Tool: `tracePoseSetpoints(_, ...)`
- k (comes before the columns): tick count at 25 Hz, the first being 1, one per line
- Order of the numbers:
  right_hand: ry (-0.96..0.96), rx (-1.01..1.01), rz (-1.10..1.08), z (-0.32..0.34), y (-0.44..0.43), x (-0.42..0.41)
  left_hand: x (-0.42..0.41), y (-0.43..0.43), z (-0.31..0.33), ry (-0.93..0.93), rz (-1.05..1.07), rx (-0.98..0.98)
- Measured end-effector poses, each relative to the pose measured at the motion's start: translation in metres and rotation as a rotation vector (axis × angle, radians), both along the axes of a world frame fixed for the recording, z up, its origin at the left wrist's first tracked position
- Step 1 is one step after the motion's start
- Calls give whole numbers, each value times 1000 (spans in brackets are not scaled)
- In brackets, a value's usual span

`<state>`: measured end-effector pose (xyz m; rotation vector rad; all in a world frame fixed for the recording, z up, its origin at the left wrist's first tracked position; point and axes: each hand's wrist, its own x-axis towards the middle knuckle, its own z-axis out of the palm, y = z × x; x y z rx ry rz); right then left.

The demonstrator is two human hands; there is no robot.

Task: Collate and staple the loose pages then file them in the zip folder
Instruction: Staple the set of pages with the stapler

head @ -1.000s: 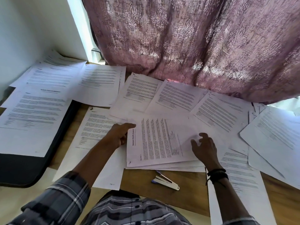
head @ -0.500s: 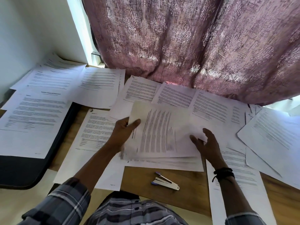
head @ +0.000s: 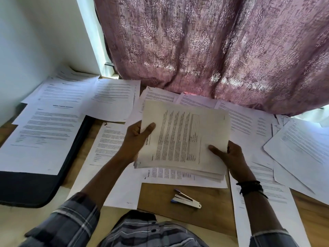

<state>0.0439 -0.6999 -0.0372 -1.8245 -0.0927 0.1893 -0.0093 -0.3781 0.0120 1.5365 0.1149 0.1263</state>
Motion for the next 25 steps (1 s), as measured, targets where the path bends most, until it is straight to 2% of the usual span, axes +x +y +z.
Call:
tracePoseSetpoints(4, -219, -46, -199, 19, 8, -1, 8, -19, 10, -129, 19, 73)
tracePoseSetpoints(8, -294, -32, -233, 19, 8, -9, 13, -17, 0, -132, -11, 109)
tracePoseSetpoints(13, -174, -51, -240, -1, 7, -11, 6, -13, -29, -53, 2, 98)
tracePoseSetpoints(16, -86, -160, -217, 4, 4, 4, 17, -12, -23, -26, 36, 189)
tracePoseSetpoints(19, 71, -248, -106, 11, 2, 14, 26, -9, -24, 112, 52, 301)
tracePoseSetpoints(23, 149, -714, -57, -15, 12, 7, 15, -14, -56, 365, 93, 565)
tracePoseSetpoints(25, 161, -785, -80, -28, 21, 0, 13, -14, -69, 475, 121, 575)
